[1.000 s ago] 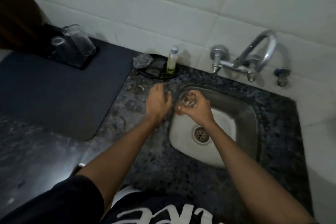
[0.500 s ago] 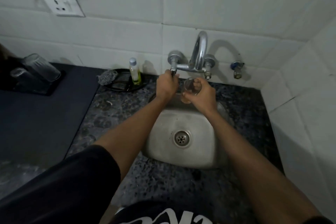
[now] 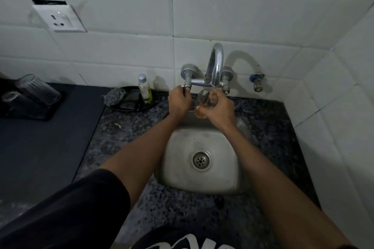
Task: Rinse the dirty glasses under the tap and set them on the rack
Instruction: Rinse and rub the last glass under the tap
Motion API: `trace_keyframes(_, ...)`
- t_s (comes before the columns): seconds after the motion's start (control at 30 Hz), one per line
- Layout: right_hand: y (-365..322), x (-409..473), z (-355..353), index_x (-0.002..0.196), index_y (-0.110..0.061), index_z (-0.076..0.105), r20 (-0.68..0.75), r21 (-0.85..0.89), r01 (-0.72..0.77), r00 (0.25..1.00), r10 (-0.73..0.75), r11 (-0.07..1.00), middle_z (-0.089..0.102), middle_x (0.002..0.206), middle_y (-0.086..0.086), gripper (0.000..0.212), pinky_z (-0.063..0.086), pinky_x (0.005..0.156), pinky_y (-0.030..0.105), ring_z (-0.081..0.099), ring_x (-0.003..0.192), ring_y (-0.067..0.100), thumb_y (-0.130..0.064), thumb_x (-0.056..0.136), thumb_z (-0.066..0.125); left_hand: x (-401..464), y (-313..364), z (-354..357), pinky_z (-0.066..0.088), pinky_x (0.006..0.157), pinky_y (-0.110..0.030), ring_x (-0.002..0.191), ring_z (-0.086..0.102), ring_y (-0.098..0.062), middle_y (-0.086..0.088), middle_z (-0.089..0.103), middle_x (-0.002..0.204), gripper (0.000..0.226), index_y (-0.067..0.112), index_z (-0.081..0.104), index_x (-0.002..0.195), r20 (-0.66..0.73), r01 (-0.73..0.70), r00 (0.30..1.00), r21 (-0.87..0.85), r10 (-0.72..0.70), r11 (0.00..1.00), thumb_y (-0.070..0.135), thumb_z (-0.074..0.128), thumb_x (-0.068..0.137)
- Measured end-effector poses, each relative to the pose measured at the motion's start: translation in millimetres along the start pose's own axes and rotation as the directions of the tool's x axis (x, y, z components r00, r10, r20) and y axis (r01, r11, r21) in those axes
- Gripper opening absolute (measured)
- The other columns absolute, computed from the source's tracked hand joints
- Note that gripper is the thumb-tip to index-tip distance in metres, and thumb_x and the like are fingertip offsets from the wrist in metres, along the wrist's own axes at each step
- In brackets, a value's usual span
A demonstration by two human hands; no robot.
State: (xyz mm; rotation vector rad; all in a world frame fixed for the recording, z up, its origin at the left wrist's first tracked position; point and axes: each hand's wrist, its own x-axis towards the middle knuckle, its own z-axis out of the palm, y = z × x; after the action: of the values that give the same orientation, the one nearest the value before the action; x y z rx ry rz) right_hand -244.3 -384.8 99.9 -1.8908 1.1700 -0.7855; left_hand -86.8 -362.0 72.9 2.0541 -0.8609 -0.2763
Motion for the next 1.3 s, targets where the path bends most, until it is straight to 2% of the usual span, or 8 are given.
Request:
trace_keyframes(0.3, 3, 0, -2, 0.119, -0.018, 0.069, 0.000, 0.013, -0.006, 1.000, 0.006, 1.000, 0.070, 0.092, -0.021, 0.058, 0.042, 0.070, -0.003, 0.061, 0.079, -0.022, -0.019, 0.067, 0.095, 1, -3, 4, 0.036, 0.060, -0.030, 0.073, 0.066, -0.030, -0.016, 0.070, 0.079, 0.034, -0.001, 0.067, 0.086, -0.017, 0.046, 0.999, -0.053, -0.047, 0.998, 0.028, 0.059, 0.100)
trace_keyframes(0.5, 4, -2, -2, 0.128, -0.016, 0.067, -0.011, -0.017, 0.010, 1.000, -0.010, 1.000, 0.077, 0.104, -0.010, 0.069, 0.047, 0.078, 0.002, 0.069, 0.089, -0.007, -0.026, 0.067, 0.096, 2, -5, 7, 0.036, 0.060, -0.030, 0.072, 0.065, -0.027, -0.015, 0.070, 0.081, 0.035, -0.001, 0.068, 0.088, -0.014, 0.072, 0.997, -0.027, -0.072, 0.997, 0.030, 0.057, 0.101)
trace_keyframes(0.83, 6, -7, -4, 0.121, -0.018, 0.067, -0.001, -0.010, 0.012, 1.000, -0.012, 1.000, 0.074, 0.100, -0.016, 0.060, 0.051, 0.080, 0.004, 0.066, 0.087, -0.015, -0.021, 0.068, 0.096, 2, -11, 13, 0.044, 0.064, -0.030, 0.081, 0.069, -0.028, -0.010, 0.071, 0.086, 0.037, 0.002, 0.068, 0.094, 0.049, 0.193, 0.981, -0.152, -0.188, 0.969, 0.038, 0.059, 0.099)
trace_keyframes(0.9, 6, -12, -6, 0.113, -0.026, 0.063, 0.021, 0.010, 0.028, 0.999, -0.028, 1.000, 0.070, 0.094, -0.022, 0.054, 0.050, 0.077, 0.004, 0.065, 0.085, -0.019, -0.015, 0.071, 0.095, -5, -9, 18, 0.057, 0.081, -0.038, 0.093, 0.071, -0.029, -0.014, 0.073, 0.106, 0.058, 0.005, 0.069, 0.109, 0.264, 0.460, 0.883, -0.316, -0.389, 0.830, 0.059, 0.059, 0.091)
trace_keyframes(0.93, 7, -14, -6, 0.114, -0.028, 0.061, 0.034, 0.017, 0.045, 0.998, -0.045, 0.999, 0.068, 0.094, -0.024, 0.055, 0.049, 0.076, 0.003, 0.064, 0.086, -0.021, -0.013, 0.072, 0.094, -11, -10, 22, 0.058, 0.090, -0.044, 0.098, 0.071, -0.030, -0.016, 0.073, 0.114, 0.067, 0.008, 0.070, 0.115, 0.489, 0.630, 0.759, -0.381, -0.431, 0.677, 0.068, 0.056, 0.088)
trace_keyframes(1.03, 12, -19, -6, 0.124, -0.023, 0.064, 0.060, -0.018, 0.101, 0.993, -0.100, 0.995, 0.071, 0.104, -0.017, 0.059, 0.055, 0.085, 0.014, 0.067, 0.095, -0.012, -0.020, 0.074, 0.094, -37, -1, 16, 0.058, 0.088, -0.042, 0.096, 0.072, -0.025, -0.011, 0.076, 0.105, 0.062, 0.012, 0.074, 0.110, 0.873, 0.876, 0.436, -0.355, -0.219, 0.328, 0.064, 0.042, 0.100)
trace_keyframes(1.2, 21, -31, -16, 0.148, -0.007, 0.054, 0.137, -0.292, 0.431, 0.902, -0.409, 0.854, 0.047, 0.155, 0.011, 0.063, 0.038, 0.122, 0.031, 0.044, 0.145, 0.021, -0.020, 0.092, 0.078, -43, 12, 14, 0.056, 0.077, -0.033, 0.086, 0.067, -0.021, -0.010, 0.067, 0.095, 0.040, 0.007, 0.068, 0.104, 0.869, 0.868, 0.492, -0.486, -0.045, 0.105, 0.030, 0.035, 0.107)
trace_keyframes(1.3, 34, -29, -24, 0.136, 0.003, 0.064, 0.254, -0.390, 0.658, 0.750, -0.611, 0.645, 0.061, 0.139, 0.020, 0.037, 0.043, 0.118, 0.041, 0.055, 0.134, 0.034, -0.010, 0.101, 0.062, -34, 14, 19, 0.053, 0.059, -0.030, 0.066, 0.062, -0.020, -0.008, 0.062, 0.078, 0.040, 0.007, 0.065, 0.087, 0.828, 0.832, 0.553, -0.541, -0.099, 0.123, 0.027, 0.034, 0.103)
